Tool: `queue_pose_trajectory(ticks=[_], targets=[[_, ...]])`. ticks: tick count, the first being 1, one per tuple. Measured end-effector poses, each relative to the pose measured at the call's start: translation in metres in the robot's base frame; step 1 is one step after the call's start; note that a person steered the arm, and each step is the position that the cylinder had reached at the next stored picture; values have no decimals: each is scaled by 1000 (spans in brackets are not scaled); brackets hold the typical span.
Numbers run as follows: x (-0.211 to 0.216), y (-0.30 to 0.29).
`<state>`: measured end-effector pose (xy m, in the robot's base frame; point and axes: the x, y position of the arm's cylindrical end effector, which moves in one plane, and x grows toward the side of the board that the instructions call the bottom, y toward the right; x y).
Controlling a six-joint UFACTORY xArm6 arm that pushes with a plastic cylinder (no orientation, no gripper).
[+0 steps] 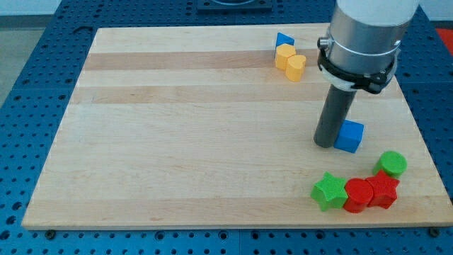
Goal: Move the blue cube to the red star
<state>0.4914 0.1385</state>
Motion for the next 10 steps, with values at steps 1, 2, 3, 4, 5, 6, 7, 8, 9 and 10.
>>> queue_pose_trajectory(ticks=[1, 2, 3, 4, 5, 6, 7, 8, 9, 10], targets=[[-32, 3], [-60, 24], [-49, 44], [-29, 36], [-7, 28], [2, 27], [2, 27], [2, 21], [2, 20], [6, 20]])
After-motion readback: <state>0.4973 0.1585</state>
